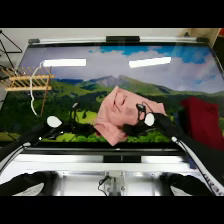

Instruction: Fold the shirts.

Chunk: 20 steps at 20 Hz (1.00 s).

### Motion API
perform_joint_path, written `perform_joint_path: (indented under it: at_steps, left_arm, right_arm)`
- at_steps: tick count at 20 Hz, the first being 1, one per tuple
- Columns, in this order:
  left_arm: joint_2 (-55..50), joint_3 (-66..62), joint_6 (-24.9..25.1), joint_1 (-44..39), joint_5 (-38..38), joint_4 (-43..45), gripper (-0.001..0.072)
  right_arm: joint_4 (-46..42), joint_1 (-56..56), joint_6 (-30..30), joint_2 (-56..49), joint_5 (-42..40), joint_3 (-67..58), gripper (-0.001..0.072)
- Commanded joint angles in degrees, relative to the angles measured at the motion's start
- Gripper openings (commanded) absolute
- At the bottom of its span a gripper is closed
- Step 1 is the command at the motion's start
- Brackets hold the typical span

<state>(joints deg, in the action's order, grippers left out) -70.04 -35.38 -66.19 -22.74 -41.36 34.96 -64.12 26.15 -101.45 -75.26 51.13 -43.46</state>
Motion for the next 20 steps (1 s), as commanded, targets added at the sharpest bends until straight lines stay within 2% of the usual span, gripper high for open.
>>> perform_joint_path:
  at_steps: [1,4,6,9,14,18,20]
  left_arm:
    - [0.96,-3.10,2.99,2.49,-3.80,0.17,0.0033]
    - [3.56,-8.02,5.14,4.81,-7.23,0.63,0.0033]
    - [5.73,-11.63,5.14,5.64,-8.70,2.62,0.0032]
    - [9.81,-18.38,5.75,6.01,-13.40,8.46,0.0032]
    - [18.21,-30.18,4.42,6.05,-24.26,26.16,0.0032]
    - [23.74,-35.47,4.42,5.64,-27.80,25.03,0.0033]
    - [25.42,-35.80,4.39,5.60,-33.24,25.07,0.0033]
  right_arm:
    - [-3.87,-0.04,7.08,3.56,12.33,-5.62,0.0046]
    - [-12.92,-0.02,8.79,9.25,26.97,-13.49,0.0047]
    - [-14.40,-0.02,11.39,12.63,31.71,-19.02,0.0047]
    - [-15.13,-0.02,11.21,16.79,31.50,-27.30,0.0047]
    - [-24.85,-0.02,6.97,19.50,29.94,-41.53,0.0047]
    - [-25.29,-0.02,5.79,19.50,25.66,-49.22,0.0047]
    - [-25.46,-0.02,5.77,19.50,24.70,-52.41,0.0047]
